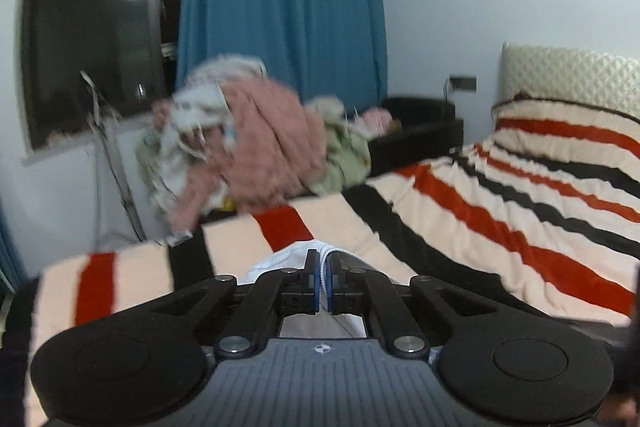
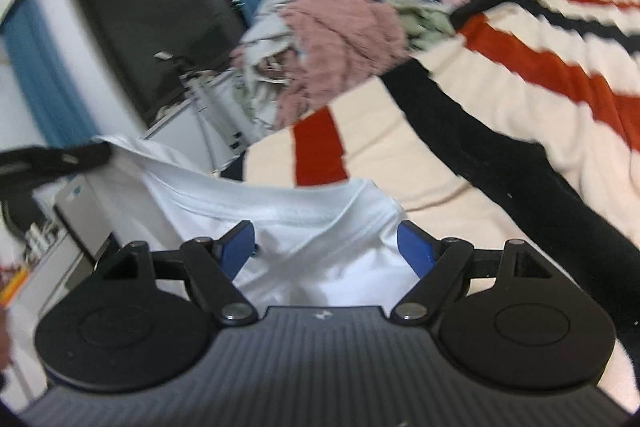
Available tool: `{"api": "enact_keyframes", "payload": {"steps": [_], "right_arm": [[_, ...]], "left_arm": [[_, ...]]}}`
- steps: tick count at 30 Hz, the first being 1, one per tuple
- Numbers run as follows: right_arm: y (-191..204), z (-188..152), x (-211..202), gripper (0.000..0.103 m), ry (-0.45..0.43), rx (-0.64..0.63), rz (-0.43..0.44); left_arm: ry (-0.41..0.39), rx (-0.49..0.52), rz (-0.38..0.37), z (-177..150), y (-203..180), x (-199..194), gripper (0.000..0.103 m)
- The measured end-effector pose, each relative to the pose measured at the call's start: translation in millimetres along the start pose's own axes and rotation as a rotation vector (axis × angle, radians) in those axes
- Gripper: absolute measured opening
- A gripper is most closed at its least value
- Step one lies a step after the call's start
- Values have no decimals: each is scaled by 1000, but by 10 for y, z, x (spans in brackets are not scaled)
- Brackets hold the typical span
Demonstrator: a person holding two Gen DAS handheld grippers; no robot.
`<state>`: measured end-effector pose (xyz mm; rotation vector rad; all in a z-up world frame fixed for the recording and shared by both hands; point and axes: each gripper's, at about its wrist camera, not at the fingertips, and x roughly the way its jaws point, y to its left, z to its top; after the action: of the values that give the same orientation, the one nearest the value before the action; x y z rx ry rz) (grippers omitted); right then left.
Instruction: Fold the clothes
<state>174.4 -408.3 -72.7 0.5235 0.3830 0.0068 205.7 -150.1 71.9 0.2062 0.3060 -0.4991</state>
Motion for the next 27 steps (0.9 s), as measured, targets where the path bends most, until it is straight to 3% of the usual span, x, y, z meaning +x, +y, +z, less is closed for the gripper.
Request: {"api": "enact_keyframes", "payload": {"steps": [8, 14, 17, 21, 24, 27], "right_arm": [[430, -97, -581, 81, -9, -156, 42], [568, -205, -709, 79, -19, -201, -129], [496, -222, -820, 79, -95, -114, -236], [633, -215, -1062, 81, -274, -143, -305], [826, -258, -1197, 81, -377, -250, -297], [941, -327, -1281, 81, -426, -326, -281]], "left_arm": [[-99, -95, 79, -628, -1, -1341, 3], [-101, -323, 93, -1179, 346, -1774, 3], [-75, -363, 95, -1308, 478, -1848, 3], [-78, -387, 77, -1337, 561, -1923, 3], [-70, -389, 89, -1365, 585, -1950, 4], [-30, -414, 76, -1371, 620, -1839, 6]]}}
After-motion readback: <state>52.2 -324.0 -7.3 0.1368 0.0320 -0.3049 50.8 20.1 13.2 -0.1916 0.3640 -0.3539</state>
